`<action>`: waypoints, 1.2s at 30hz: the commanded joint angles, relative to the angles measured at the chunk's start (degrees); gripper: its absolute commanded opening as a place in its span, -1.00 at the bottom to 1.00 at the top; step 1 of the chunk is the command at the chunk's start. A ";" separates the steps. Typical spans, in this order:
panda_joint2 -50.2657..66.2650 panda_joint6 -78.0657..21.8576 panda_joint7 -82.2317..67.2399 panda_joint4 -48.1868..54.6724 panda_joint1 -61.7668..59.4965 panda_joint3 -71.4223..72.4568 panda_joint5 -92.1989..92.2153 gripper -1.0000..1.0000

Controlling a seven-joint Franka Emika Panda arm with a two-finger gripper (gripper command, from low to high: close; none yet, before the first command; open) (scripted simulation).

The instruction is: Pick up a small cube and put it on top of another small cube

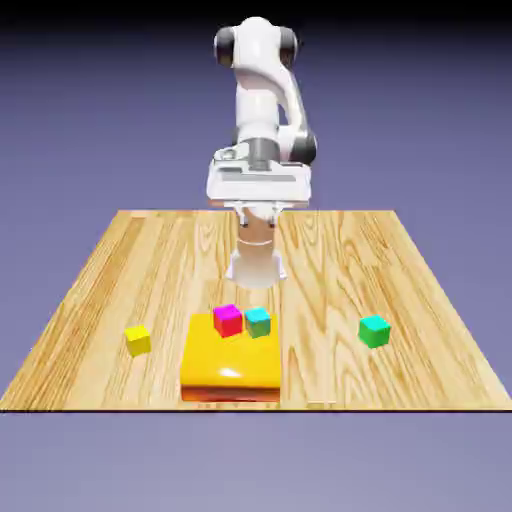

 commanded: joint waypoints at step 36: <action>66.98 -36.27 -35.94 29.71 5.56 -33.04 -16.17 -1.00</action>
